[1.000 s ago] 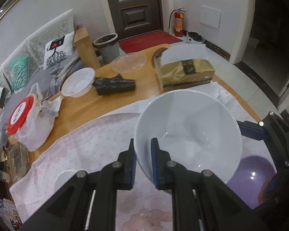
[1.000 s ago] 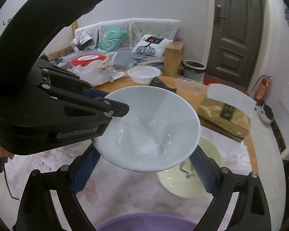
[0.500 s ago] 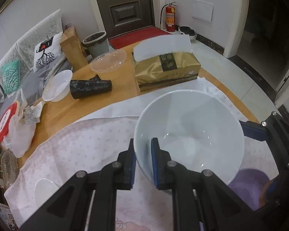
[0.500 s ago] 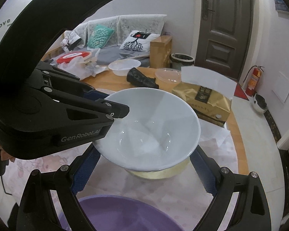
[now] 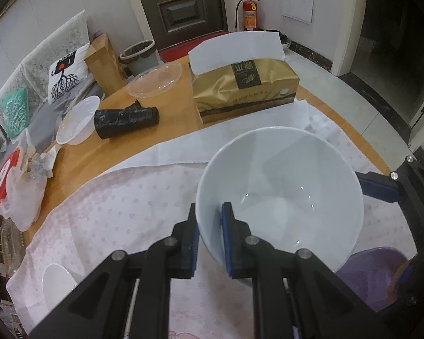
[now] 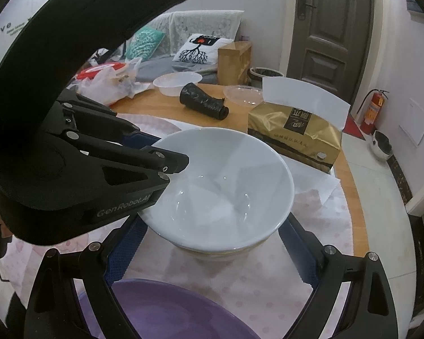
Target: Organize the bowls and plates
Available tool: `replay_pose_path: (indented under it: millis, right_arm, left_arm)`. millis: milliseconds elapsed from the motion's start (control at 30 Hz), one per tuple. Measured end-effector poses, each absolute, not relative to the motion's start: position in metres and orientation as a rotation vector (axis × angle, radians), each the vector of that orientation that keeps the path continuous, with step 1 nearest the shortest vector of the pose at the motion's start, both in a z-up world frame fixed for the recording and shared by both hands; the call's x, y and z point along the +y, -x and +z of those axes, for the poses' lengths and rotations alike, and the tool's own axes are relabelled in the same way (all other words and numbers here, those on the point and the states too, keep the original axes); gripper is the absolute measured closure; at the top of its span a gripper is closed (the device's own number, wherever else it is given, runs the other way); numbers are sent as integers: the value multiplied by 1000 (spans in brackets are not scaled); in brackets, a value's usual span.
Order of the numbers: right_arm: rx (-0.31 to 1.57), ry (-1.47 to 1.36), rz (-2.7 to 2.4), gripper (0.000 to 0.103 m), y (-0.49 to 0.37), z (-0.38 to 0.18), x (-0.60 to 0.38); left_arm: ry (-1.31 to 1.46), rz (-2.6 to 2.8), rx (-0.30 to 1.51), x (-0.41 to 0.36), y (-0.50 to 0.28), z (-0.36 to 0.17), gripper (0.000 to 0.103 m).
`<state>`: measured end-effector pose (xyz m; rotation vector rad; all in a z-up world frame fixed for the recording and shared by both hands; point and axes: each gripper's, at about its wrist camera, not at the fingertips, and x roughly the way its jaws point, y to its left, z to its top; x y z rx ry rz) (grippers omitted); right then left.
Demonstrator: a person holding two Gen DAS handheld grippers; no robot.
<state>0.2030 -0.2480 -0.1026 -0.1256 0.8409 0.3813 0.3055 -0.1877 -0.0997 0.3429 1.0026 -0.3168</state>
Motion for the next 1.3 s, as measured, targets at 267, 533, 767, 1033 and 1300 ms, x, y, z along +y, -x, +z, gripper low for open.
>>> replay_pose_path:
  millis: [267,533,767,1033,1300]
  right_arm:
    - [861,125,375,12,-206,-107,-248]
    - [798,208,456,31,-197,-90,-219]
    - [817,188,461,31,-198,-98,-200]
    - [824,186,441,31,-197,-106,-191]
    - [794,204,461,23,-188,-97,-170]
  left_arm:
    - [-344,-314,1019,-189,-307,-110,88]
    - [-352,-358,1012,-196,-302,-111,87]
    - [-332,-360,1012,-190,-302,-109,88]
    - [-320,-339,994,-186,-298,-98,88]
    - [-248,-310,943,-148,-293,-67,83]
